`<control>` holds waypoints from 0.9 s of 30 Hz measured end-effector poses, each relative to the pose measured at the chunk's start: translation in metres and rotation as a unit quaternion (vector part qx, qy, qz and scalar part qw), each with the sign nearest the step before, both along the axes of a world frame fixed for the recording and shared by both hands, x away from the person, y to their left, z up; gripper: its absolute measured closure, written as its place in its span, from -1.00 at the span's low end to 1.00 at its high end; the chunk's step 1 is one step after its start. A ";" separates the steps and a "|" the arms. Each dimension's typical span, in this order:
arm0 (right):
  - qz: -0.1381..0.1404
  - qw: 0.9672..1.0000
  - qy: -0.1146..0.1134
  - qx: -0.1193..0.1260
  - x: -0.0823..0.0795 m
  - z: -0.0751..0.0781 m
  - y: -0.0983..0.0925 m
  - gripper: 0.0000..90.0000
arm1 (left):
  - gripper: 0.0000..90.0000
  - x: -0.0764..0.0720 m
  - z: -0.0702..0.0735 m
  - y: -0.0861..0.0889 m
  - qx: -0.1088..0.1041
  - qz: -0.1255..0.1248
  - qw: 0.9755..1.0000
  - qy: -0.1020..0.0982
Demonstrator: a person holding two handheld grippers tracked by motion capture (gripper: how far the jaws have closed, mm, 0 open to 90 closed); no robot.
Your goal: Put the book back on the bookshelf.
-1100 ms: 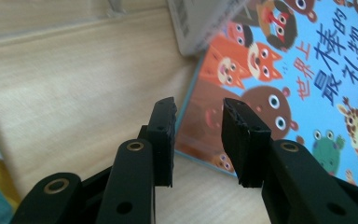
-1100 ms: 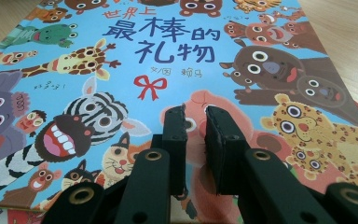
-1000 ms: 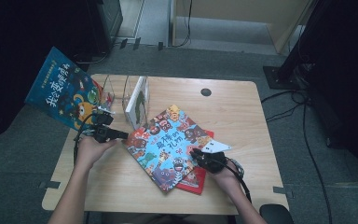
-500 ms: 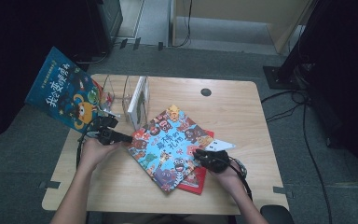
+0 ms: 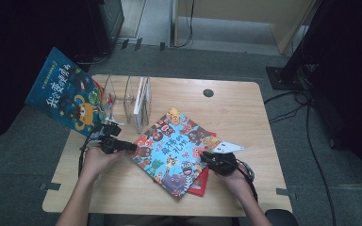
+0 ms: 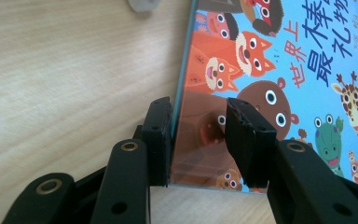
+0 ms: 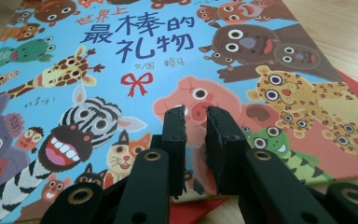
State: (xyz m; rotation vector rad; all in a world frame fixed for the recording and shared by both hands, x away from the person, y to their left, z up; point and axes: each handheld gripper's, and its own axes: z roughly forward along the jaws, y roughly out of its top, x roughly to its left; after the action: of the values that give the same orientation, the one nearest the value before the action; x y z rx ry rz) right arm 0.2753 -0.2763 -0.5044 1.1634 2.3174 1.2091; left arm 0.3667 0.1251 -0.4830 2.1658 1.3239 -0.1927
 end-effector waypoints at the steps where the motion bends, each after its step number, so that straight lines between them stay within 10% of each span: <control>1: -0.003 1.000 0.004 0.002 -0.001 0.000 -0.001 0.74 | 0.38 -0.001 0.000 -0.001 0.001 -0.001 1.000 0.002; 20: -0.014 1.000 0.008 0.005 -0.002 0.000 -0.014 0.78 | 0.39 -0.030 -0.003 -0.005 -0.029 -0.007 0.999 0.034; 27: -0.013 1.000 0.008 0.007 -0.004 0.000 -0.017 0.82 | 0.31 -0.027 -0.001 -0.001 -0.031 0.001 0.999 0.014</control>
State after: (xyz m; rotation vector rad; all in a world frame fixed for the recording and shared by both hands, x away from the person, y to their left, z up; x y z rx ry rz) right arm 0.2714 -0.2935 -0.5045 1.2077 2.3017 1.2139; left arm 0.3395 0.1240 -0.4841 2.1170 1.3195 -0.2611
